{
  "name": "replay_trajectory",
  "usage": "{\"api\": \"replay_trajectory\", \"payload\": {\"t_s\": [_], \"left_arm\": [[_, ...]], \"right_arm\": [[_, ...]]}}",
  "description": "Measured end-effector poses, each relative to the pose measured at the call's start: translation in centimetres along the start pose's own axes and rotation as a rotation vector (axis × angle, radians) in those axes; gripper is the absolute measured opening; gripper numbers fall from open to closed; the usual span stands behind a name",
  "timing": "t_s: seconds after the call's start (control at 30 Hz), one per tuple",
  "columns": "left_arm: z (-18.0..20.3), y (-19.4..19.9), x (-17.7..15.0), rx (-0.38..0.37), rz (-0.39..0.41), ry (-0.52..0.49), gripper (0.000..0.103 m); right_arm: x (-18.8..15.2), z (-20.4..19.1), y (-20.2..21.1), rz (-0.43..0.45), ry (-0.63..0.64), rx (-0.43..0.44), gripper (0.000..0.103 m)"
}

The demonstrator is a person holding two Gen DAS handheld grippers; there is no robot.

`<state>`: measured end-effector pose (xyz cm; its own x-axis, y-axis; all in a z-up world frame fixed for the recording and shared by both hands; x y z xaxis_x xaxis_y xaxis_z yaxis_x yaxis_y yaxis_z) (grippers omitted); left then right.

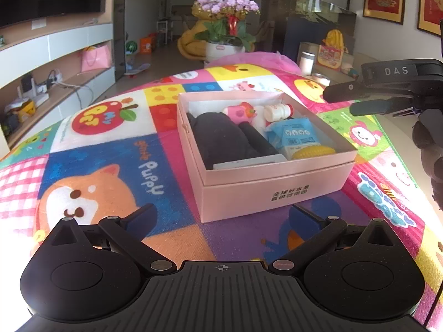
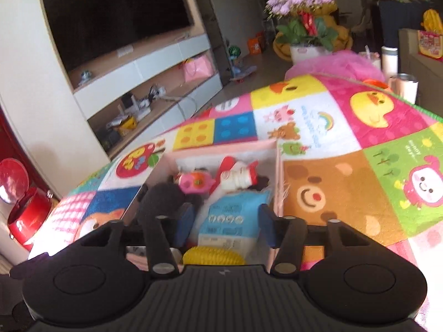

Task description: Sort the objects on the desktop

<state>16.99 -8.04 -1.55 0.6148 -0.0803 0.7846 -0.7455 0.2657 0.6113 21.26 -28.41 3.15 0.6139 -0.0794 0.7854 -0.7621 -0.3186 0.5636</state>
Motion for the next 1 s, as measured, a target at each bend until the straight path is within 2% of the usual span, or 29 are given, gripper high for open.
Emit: {"api": "replay_trajectory", "payload": {"t_s": [0.03,0.1,0.17,0.4,0.5,0.67,0.77,0.9,1.0], "left_arm": [[0.1,-0.1,0.0,-0.008,0.003,0.001,0.103],[0.3,-0.3,0.0,-0.028,0.010,0.005,0.103],[0.7,-0.6,-0.1,-0.046,0.007,0.001,0.103],[1.2,-1.8,-0.2,-0.072,-0.010,0.009,0.103],[0.2,-1.4,-0.6,-0.036,-0.025,0.015,0.103],[-2.2,0.4,-3.7,0.071,-0.091,0.017,0.103],[-2.8,1.5,-6.0,0.058,-0.110,0.042,0.103],[-2.9,2.6,-6.9,0.075,-0.040,0.049,0.103],[-2.2,2.4,-6.8,0.042,-0.018,0.047,0.103]], "right_arm": [[0.3,0.7,0.3,0.019,-0.017,-0.026,0.073],[0.2,1.9,0.4,0.026,-0.055,-0.047,0.096],[-0.6,2.7,0.5,0.024,-0.100,-0.033,0.103],[-3.2,3.0,-2.1,-0.023,-0.187,0.025,0.103],[-3.5,2.6,-2.9,-0.011,-0.169,-0.027,0.103],[-4.9,0.3,0.4,0.061,-0.058,-0.077,0.103],[-7.9,-1.9,2.8,0.032,0.005,-0.051,0.103],[-11.9,-2.8,4.0,-0.036,0.041,-0.072,0.103],[-13.7,-2.2,4.5,-0.063,-0.004,-0.095,0.103]]}}
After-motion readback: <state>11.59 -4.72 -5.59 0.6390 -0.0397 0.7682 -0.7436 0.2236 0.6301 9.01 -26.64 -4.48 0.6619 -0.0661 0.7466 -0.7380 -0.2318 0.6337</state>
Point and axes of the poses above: each gripper's, at about its wrist camera, not at the fingertips, and y roughly against the way its jaws point, z to its right, x to its top, the point moved 9 cm from there along -y, roughly the way its jaws point, and after that the axes turned 2 degrees about y, right-handed, at the moved point
